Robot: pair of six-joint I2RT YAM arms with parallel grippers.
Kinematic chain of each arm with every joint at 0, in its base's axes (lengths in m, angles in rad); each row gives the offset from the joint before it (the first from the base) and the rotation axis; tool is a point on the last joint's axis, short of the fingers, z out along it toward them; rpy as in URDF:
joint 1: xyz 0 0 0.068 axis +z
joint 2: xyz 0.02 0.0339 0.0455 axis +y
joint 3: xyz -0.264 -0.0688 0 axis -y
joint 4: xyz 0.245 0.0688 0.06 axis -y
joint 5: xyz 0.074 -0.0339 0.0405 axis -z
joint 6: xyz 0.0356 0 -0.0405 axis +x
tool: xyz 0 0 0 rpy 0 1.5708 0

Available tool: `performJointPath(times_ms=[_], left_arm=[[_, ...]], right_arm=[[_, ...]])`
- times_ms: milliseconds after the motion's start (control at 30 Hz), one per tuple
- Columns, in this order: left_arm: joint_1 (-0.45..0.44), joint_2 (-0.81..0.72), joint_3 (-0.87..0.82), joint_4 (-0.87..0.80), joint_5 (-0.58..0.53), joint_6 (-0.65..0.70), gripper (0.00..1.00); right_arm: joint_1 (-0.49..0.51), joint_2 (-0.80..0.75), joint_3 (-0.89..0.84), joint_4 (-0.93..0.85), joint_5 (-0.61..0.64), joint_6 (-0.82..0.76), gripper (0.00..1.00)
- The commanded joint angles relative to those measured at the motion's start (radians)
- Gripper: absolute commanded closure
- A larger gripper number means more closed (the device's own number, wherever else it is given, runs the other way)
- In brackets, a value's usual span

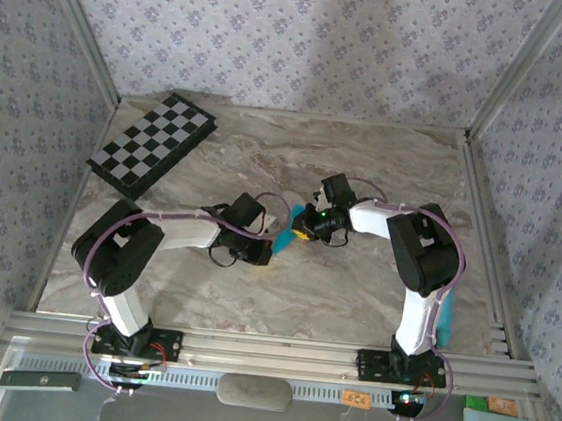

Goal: Fold a paper plane with a square sheet of paper (pick it up from the middle)

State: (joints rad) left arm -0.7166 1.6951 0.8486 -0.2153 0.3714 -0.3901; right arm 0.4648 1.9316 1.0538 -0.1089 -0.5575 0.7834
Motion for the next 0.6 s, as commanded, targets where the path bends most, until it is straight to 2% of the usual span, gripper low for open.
performJointPath(times_ms=[0,167,300,467,567], left_arm=[[-0.009,-0.018,-0.041,-0.254,-0.056,0.031,1.00],[0.004,-0.122,-0.003,-0.256,-0.052,0.018,1.00],[0.016,-0.188,0.003,-0.111,-0.016,-0.064,1.00],[0.015,-0.113,0.015,0.100,0.031,-0.187,1.00],[0.006,-0.027,0.052,0.151,0.044,-0.220,1.00]], right_arm=[[-0.004,0.081,-0.037,-0.145,0.163,-0.024,0.83],[0.003,0.063,-0.047,-0.128,0.137,-0.016,0.83],[0.022,0.024,-0.058,-0.091,0.091,0.018,0.83],[0.038,-0.020,-0.060,-0.057,0.057,0.047,0.83],[0.036,-0.031,-0.058,-0.042,0.048,0.045,0.83]])
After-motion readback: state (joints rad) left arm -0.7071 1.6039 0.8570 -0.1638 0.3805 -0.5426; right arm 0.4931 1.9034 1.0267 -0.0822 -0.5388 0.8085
